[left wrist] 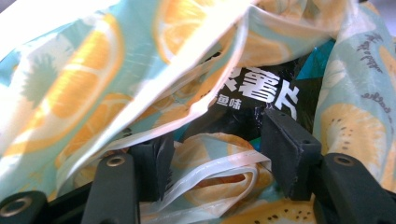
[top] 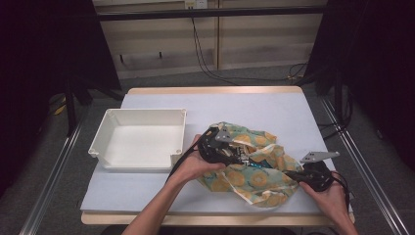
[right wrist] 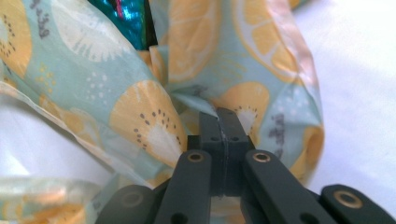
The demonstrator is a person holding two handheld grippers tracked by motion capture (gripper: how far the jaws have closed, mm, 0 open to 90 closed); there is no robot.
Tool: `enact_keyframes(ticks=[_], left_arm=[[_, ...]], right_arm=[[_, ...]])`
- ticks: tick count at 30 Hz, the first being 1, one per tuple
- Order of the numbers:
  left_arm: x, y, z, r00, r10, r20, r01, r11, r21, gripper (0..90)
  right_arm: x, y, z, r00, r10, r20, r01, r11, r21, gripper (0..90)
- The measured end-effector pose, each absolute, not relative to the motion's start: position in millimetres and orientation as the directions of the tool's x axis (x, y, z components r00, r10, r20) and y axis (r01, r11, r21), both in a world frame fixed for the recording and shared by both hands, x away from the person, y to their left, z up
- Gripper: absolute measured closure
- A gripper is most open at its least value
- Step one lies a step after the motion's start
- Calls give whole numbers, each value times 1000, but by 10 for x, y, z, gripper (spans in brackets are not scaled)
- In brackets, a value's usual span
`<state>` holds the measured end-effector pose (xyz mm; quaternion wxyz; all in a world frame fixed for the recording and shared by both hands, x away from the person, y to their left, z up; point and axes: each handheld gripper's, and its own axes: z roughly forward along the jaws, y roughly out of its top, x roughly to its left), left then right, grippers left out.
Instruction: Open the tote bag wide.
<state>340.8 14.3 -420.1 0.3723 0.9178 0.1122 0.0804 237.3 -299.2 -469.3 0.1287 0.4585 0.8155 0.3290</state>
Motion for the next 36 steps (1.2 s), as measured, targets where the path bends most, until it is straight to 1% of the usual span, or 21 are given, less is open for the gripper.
enact_keyframes(ticks=[1,3,4,5,6,8,9,10,11,12,15,17,20,22,25,26,29,30,33,34,36], left_arm=[[3380,128,-4190,964,257,61,142,-698,702,450],[3327,101,-4157,970,239,53,134,-701,700,456],[3301,88,-4140,973,225,55,123,-702,701,496],[3272,77,-4122,977,210,49,115,-698,706,496],[3236,61,-4104,979,200,42,111,-694,711,514],[3174,25,-4054,985,166,46,84,-695,715,556],[3145,3,-4022,989,144,40,72,-695,715,567],[3113,-23,-3991,990,131,47,57,-691,720,601],[3090,-53,-3961,991,123,44,53,-689,723,611],[3066,-85,-3938,994,100,32,45,-683,729,653],[2998,-213,-3905,998,42,38,1,-687,727,673],[2996,-323,-3926,998,22,55,-23,-710,704,685],[3042,-492,-3977,999,22,46,-17,-716,698,685],[3054,-606,-4000,998,17,55,-26,-720,693,680],[3106,-739,-4066,998,21,61,-25,-741,671,668],[3136,-778,-4118,996,31,82,-31,-752,659,667],[3163,-803,-4191,997,32,75,-24,-764,645,602],[3183,-820,-4269,995,26,92,-37,-781,623,576],[3176,-840,-4321,996,33,81,-25,-780,626,505],[3158,-856,-4336,994,14,106,-53,-793,607,505],[3123,-886,-4364,989,-15,144,-96,-812,575,461]], right_arm=[[2365,-2982,-4683,-550,831,86,655,365,662,881],[2345,-2958,-4637,-566,819,98,635,357,685,805],[2332,-2951,-4584,-565,817,114,624,332,708,727],[2332,-2951,-4584,-565,817,114,624,332,708,727],[2323,-2952,-4556,-570,813,120,612,323,722,696],[2295,-2943,-4500,-571,810,137,600,297,743,597],[2286,-2941,-4475,-574,807,140,594,293,749,590],[2274,-2934,-4450,-575,807,135,586,291,756,567],[2263,-2931,-4429,-576,806,132,580,290,761,539],[2256,-2932,-4404,-577,805,140,576,280,768,531],[2251,-2937,-4385,-583,802,131,569,287,771,510],[2235,-2958,-4373,-574,807,138,565,268,780,509],[2216,-2996,-4371,-566,812,142,557,250,792,495],[2210,-3022,-4380,-564,812,150,559,242,793,469],[2214,-3030,-4416,-563,812,150,564,245,789,460],[2214,-3035,-4439,-561,814,152,566,243,788,455],[2209,-3045,-4450,-564,811,154,566,245,787,446],[2212,-3062,-4454,-562,811,165,569,234,788,439],[2221,-3062,-4461,-557,813,169,572,229,788,418],[2226,-3059,-4467,-560,811,170,571,230,788,408],[2235,-3057,-4478,-558,811,174,576,227,785,396]])
